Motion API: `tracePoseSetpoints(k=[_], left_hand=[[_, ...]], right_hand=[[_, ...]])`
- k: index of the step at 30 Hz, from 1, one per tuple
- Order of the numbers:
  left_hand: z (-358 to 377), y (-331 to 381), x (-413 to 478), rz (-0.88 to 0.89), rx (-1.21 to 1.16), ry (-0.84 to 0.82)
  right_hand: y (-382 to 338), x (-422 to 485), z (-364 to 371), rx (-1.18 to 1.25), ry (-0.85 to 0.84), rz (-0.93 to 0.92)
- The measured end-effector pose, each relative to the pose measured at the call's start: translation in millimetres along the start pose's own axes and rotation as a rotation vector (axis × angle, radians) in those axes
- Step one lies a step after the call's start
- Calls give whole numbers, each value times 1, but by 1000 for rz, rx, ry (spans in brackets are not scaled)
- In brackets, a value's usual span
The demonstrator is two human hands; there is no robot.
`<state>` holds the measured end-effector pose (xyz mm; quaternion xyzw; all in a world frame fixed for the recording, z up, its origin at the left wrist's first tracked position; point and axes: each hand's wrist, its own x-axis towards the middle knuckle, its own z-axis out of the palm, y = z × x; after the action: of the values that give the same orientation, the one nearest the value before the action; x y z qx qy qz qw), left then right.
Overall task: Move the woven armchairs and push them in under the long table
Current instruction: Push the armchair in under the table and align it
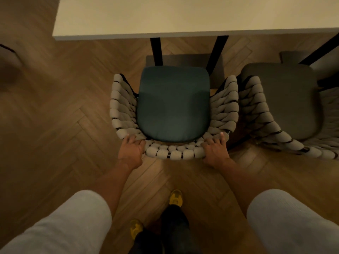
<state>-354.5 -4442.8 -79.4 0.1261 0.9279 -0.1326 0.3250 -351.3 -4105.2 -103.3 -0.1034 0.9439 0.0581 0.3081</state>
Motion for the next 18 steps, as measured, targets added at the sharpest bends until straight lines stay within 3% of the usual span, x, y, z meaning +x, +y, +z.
tracePoseSetpoints(k=[5, 9, 18], left_hand=[[-16, -15, -59, -3, -132, -9], [-15, -36, -88, -79, -176, -112], [28, -110, -135, -181, -442, -165]], right_hand=[[-29, -40, -20, 203, -111, 73], [-46, -58, -49, 249, -147, 101], [-145, -67, -102, 281, -227, -69]])
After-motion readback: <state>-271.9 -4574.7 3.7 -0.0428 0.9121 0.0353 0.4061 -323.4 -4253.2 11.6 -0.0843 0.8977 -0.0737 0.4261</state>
